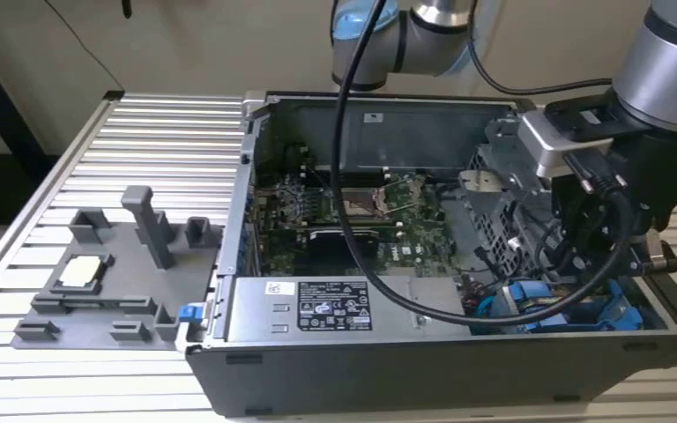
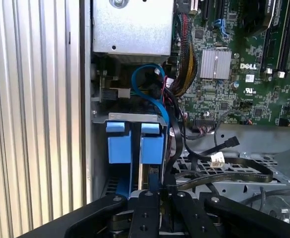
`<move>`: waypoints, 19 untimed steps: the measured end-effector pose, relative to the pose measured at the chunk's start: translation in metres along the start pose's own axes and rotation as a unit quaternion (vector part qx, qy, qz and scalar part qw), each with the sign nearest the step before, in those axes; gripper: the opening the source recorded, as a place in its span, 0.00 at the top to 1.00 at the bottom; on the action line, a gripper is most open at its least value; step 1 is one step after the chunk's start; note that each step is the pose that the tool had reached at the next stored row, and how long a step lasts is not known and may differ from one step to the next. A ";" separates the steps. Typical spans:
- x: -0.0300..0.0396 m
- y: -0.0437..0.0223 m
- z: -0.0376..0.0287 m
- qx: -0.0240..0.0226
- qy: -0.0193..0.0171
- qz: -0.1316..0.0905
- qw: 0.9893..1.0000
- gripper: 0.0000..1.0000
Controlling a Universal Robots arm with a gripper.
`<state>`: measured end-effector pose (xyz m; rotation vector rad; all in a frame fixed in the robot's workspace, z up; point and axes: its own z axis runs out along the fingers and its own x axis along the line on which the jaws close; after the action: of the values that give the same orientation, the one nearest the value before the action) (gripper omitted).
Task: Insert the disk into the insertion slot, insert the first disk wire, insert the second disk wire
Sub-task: 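Insert the second disk wire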
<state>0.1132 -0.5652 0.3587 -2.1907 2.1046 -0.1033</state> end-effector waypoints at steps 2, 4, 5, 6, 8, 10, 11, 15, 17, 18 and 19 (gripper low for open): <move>0.0013 -0.0039 0.0006 -0.004 -0.001 0.000 1.000 0.84; 0.0024 -0.0074 0.0011 -0.008 -0.002 0.000 1.000 0.84; 0.0027 -0.0086 0.0015 -0.010 -0.002 0.000 1.000 0.84; 0.0028 -0.0094 0.0019 -0.012 -0.003 0.001 1.000 0.84; 0.0028 -0.0103 0.0026 -0.017 -0.003 0.001 1.000 0.84; 0.0029 -0.0109 0.0030 -0.020 -0.004 0.001 1.000 0.84; 0.0030 -0.0112 0.0032 -0.021 -0.005 0.001 1.000 0.84; 0.0033 -0.0135 0.0046 -0.025 -0.008 0.001 1.000 0.84; 0.0034 -0.0143 0.0056 -0.027 -0.010 0.002 1.000 0.84; 0.0034 -0.0144 0.0062 -0.027 -0.011 0.003 1.000 0.84; 0.0035 -0.0144 0.0066 -0.027 -0.011 0.005 1.000 0.84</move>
<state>0.1284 -0.5679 0.3538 -2.2007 2.1304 -0.0201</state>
